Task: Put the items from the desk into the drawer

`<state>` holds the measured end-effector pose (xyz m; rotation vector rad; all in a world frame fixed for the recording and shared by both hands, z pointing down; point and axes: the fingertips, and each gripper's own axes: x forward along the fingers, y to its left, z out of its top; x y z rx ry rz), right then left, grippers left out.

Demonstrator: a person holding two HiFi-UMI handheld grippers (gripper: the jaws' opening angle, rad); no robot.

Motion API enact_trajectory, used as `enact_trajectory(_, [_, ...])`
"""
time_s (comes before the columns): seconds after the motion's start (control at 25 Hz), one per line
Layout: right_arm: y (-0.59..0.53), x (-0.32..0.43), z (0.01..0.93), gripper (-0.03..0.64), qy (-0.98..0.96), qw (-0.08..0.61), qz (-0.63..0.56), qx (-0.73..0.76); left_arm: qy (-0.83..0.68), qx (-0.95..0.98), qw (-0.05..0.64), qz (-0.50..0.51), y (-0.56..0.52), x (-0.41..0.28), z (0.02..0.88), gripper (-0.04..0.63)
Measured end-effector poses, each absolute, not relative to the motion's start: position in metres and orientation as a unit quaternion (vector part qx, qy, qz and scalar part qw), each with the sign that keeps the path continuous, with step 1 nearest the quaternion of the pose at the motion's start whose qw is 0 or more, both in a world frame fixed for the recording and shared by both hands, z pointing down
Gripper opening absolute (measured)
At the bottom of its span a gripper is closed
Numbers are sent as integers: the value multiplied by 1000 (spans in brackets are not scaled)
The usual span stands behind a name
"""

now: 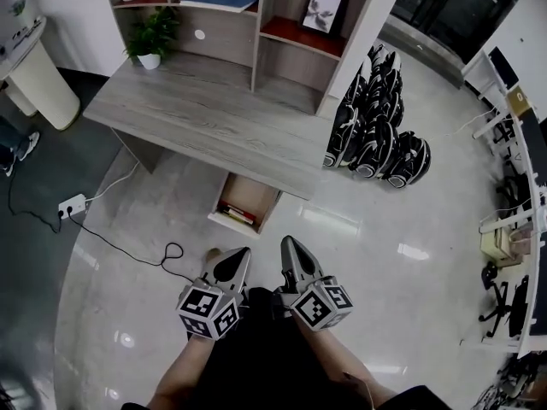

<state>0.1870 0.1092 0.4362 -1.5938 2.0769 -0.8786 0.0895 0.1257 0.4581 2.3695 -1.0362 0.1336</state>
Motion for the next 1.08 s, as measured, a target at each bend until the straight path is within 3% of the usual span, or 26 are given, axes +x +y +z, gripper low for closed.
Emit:
enact_trajectory(0.28, [129,190,429,-12,771,157,-261,-560,-394,881,256,57,152,91,460,23])
enact_trajectory(1.08, [144,215,429,-12,761,156,-239,-582,-375,890,255,55,163,110,466,23])
